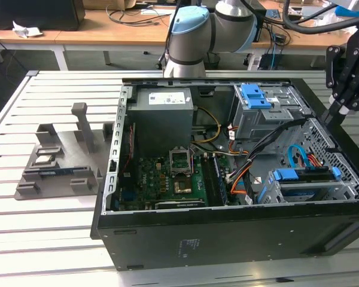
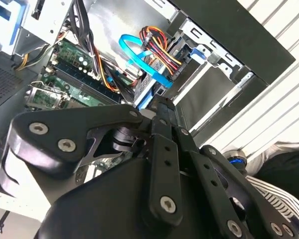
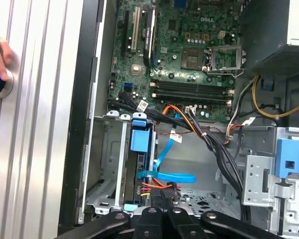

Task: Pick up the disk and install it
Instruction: 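Insert the second disk wire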

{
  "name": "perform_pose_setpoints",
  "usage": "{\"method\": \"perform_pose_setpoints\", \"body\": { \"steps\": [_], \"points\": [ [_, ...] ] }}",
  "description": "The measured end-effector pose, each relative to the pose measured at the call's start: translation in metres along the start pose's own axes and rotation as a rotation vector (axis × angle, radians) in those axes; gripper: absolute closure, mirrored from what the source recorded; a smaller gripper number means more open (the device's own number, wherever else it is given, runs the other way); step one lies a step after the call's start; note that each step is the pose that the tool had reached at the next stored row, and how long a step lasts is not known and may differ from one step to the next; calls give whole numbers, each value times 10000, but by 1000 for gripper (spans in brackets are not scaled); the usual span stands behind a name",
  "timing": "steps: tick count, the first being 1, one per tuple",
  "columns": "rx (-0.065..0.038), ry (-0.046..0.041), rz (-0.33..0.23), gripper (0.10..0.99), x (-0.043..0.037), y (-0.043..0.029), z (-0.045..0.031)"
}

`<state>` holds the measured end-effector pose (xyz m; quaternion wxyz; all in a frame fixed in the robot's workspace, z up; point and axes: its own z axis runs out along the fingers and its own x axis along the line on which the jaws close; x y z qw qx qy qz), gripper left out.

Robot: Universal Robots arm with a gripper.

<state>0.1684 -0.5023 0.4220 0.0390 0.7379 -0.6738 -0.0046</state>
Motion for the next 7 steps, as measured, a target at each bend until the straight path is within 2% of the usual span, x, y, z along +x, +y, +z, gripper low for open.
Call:
{"method": "perform_pose_setpoints", "body": {
  "steps": [7],
  "points": [
    [0, 3, 0, 980, 0, 0, -4]
  ]
}}
